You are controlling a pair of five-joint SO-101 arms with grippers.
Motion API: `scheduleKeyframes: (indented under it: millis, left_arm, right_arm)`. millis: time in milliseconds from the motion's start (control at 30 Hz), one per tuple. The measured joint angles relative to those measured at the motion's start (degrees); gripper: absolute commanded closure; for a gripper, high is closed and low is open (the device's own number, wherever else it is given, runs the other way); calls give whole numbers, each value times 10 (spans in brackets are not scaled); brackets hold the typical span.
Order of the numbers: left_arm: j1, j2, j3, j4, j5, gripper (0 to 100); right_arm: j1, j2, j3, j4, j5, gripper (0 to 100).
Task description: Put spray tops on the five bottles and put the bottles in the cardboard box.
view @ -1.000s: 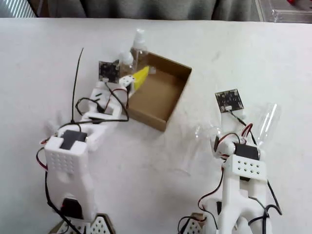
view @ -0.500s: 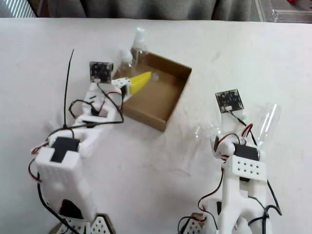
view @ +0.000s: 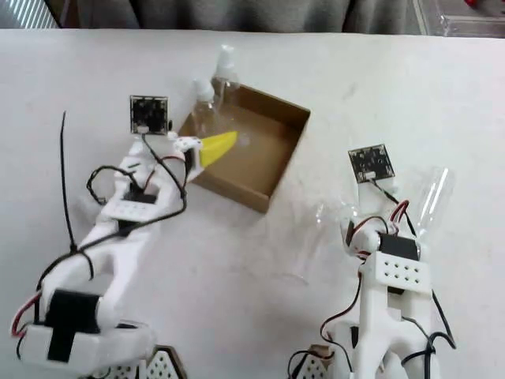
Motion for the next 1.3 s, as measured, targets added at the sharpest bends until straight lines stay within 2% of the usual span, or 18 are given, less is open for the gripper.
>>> scheduleKeyframes:
  millis: [233,633,833,967,1100,1200,1300]
  left_arm:
    - [-4,-151,45,169,-28,531]
    - [-52,-422,46,582,-30,532]
    - [-91,-519,46,688,-30,532]
    - [-144,-538,32,751,-30,532]
    - [-215,-529,-42,843,-30,532]
    - [-258,-485,-114,890,-30,533]
    - [-290,-405,-187,903,-30,533]
  right_arm:
    - [0,0,0,0,-1,983]
    - [0,-1,7,-1,-1,983]
    - [0,-1,7,-1,-1,983]
    - [0,-1,7,-1,-1,983]
    - [0,-1,7,-1,-1,983]
    - [0,-1,7,-1,-1,983]
    - [0,-1,7,-1,-1,983]
